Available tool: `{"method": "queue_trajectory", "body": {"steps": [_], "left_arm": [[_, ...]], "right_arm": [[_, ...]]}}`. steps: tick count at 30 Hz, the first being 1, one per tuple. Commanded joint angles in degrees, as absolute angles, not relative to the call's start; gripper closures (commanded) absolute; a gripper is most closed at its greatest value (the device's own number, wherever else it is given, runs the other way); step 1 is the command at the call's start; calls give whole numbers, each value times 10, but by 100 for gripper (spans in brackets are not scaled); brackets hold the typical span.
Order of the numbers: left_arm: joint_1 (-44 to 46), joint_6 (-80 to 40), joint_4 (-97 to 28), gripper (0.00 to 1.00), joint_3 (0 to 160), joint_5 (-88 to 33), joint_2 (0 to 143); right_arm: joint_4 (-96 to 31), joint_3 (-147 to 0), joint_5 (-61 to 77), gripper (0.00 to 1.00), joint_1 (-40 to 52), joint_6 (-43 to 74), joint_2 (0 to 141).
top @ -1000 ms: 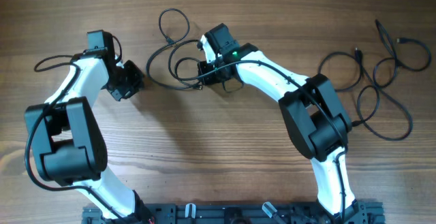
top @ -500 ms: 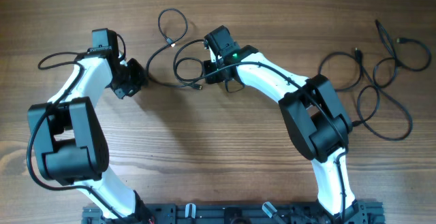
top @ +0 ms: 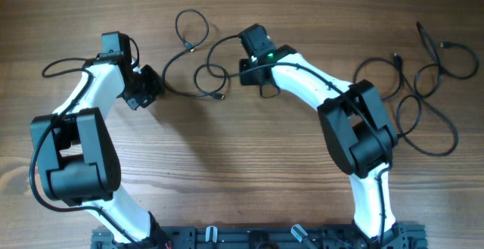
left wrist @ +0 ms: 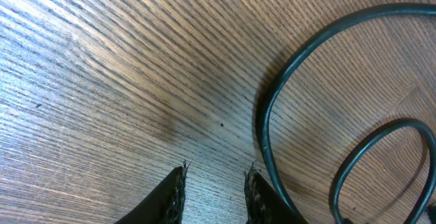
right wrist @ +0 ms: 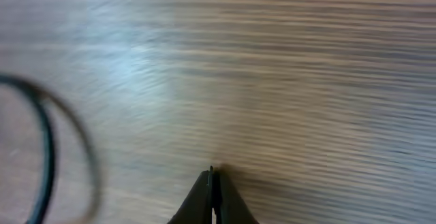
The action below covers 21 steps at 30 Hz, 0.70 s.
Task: Untangle cables
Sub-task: 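Grasp the last black cable with the right gripper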
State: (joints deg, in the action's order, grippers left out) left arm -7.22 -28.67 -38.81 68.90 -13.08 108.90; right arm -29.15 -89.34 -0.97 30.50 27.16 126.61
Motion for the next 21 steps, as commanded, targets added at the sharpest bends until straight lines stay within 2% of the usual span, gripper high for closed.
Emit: {"method": "queue_trajectory", "body": {"steps": [1, 5, 7, 8, 10, 16, 21], "left_arm": [[-70, -290, -387, 69, 693, -121, 1079], [-70, -290, -387, 69, 693, -121, 1079], [-70, -290, -387, 69, 693, -121, 1079], [-70, -290, -387, 69, 693, -121, 1079], [-70, -290, -386, 69, 693, -121, 1079], [-70, -290, -385, 69, 693, -121, 1079], [-70, -290, -385, 69, 693, -121, 1079]], "right_arm": [[-304, -876, 5, 73, 297, 300, 1275], [-297, -876, 97, 40, 298, 300, 1275], [-283, -876, 123, 38, 298, 302, 1275], [-265, -876, 158, 33, 298, 302, 1275], [-249, -876, 203, 29, 298, 302, 1275], [-234, -876, 255, 30, 314, 334, 1275], [-233, -876, 228, 46, 339, 373, 1275]]}}
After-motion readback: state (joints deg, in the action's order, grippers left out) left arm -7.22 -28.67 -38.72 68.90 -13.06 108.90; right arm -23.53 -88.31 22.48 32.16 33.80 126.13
